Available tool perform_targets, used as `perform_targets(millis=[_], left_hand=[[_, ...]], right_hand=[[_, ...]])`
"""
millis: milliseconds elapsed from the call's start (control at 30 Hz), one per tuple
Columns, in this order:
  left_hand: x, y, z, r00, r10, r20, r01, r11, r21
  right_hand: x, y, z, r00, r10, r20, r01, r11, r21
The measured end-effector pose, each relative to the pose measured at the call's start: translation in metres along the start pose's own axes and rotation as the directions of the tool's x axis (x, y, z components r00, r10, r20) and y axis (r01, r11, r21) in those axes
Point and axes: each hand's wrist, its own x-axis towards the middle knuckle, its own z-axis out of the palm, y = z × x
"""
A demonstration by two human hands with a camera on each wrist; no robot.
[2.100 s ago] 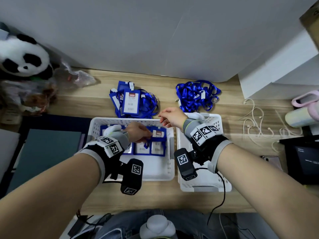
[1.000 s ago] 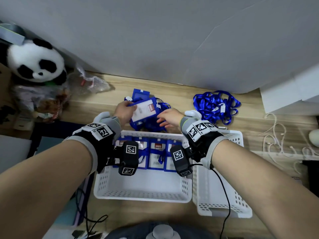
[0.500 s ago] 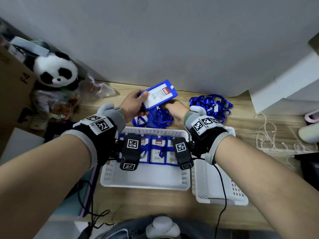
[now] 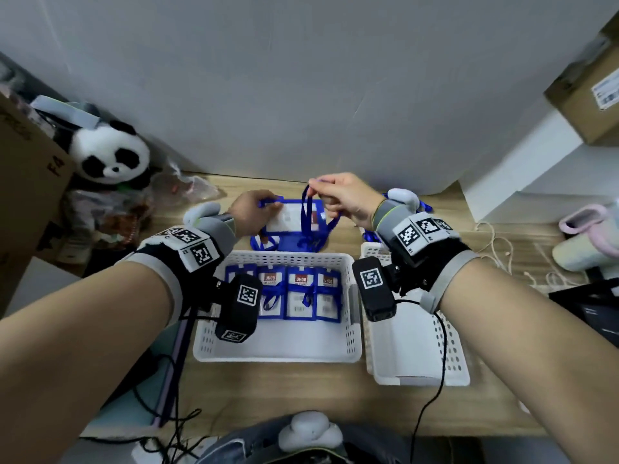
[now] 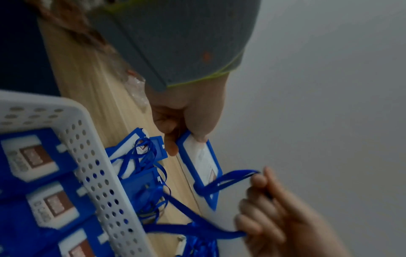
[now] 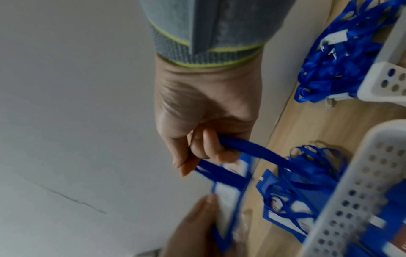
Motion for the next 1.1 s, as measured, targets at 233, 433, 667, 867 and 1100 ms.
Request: perform_targets(millis=[233, 433, 667, 867, 1100], left_hand=[[-0.016, 0.007, -0.006, 0.946, 0.089, 0.312, 0.049, 0.912, -0.407], [-0.009, 0.011, -0.005, 0.995, 0.016, 0.103, 0.044, 0.831, -0.555], [0.007, 0.005, -0.001, 0.966, -0.095, -0.241, 0.001, 0.932, -0.363], [-0.005, 0.006, -0.005, 0.997, -0.045, -0.062, 0.037, 0.991, -0.130], [-0.027, 0.012, -0.011, 0.960, 0.079, 0.270, -0.017, 0.974, -0.225]], right_hand=[[0.011, 0.005, -0.014, 0.974, 0.037, -0.225, -0.083, 0.977, -0.196], [-0.002, 0.024, 0.002, 0.973, 0.219, -0.071, -0.230, 0.937, -0.264], [-0.019, 0.024, 0.018, 0.989, 0.107, 0.105, -0.069, 0.945, -0.319], [-0.025, 0.004, 0.005, 0.996, -0.070, 0.059, 0.087, 0.921, -0.380], [-0.016, 0.005, -0.012, 0.985, -0.120, -0.127, 0.066, 0.927, -0.368]])
